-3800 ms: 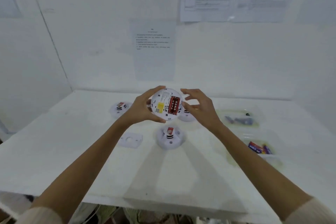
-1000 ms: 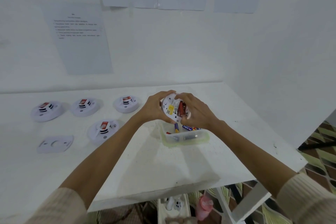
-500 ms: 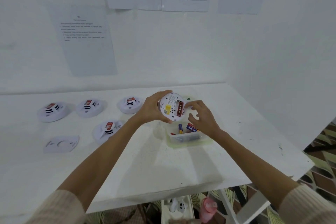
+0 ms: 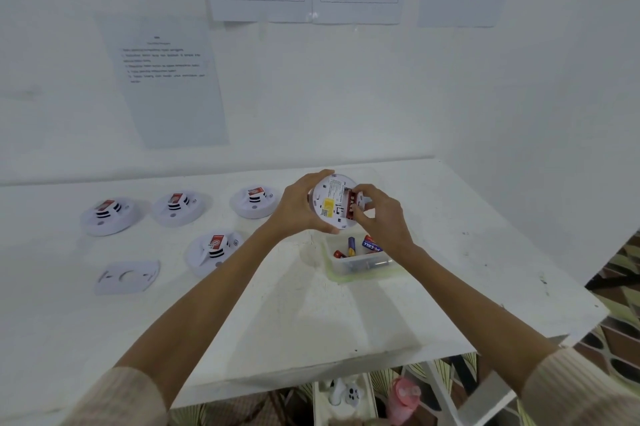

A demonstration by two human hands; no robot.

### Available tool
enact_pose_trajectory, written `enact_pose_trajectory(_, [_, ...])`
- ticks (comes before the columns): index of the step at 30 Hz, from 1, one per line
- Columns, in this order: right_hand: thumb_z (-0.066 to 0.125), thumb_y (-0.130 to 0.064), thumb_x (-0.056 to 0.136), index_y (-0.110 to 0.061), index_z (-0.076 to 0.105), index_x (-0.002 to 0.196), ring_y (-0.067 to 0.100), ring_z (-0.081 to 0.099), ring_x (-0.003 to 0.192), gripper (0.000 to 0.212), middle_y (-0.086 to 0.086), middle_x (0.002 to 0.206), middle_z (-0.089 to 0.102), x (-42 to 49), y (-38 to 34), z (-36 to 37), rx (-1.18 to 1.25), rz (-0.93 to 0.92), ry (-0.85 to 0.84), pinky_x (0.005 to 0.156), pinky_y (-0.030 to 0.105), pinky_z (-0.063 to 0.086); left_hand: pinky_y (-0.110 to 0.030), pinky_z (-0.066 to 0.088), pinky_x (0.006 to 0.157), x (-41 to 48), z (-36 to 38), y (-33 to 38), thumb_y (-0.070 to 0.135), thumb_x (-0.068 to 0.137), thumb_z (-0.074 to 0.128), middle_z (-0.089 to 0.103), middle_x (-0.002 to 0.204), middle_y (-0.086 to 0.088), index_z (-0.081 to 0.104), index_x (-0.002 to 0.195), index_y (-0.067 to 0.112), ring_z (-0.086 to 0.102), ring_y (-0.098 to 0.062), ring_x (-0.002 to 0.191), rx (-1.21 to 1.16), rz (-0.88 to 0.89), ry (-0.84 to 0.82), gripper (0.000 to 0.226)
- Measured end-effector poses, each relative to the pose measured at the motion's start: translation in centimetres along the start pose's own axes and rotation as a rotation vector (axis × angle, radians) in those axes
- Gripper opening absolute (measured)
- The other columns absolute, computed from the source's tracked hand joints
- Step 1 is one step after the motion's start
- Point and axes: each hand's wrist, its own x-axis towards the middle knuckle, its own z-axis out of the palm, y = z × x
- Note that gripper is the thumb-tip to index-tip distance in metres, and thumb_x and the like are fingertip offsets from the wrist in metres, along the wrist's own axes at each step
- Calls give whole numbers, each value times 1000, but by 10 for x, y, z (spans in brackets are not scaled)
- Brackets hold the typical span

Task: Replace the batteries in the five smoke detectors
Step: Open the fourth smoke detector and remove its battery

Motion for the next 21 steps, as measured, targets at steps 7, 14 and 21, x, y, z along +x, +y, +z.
enact_pose_trajectory(7, [43,-18,96,-8,53,101,23,60,83,16,10,96,61,7,-8,1,-37,72,22,56,19,40,-3,42,79,0,3,7,12,46,93,50,121,10,47,131,20,49,1,105,11,22,21,97])
enact_pose_trajectory(14, [45,-17,95,-6,53,90,23,55,76,14,11,92,59,3,-4,-2,-73,124,4,64,30,43,-3,41,81,-6,13,7,17,45,94,51,122,12,49,130,22,48,0,108,39,20,-22,97])
enact_pose_trajectory(21, [52,-23,93,-14,45,89,19,54,77,12,4,89,58,2,-10,-7,-100,101,4,58,24,37,-4,44,77,-5,15,3,12,47,92,51,123,6,47,132,18,50,-2,105,6,-5,-13,96])
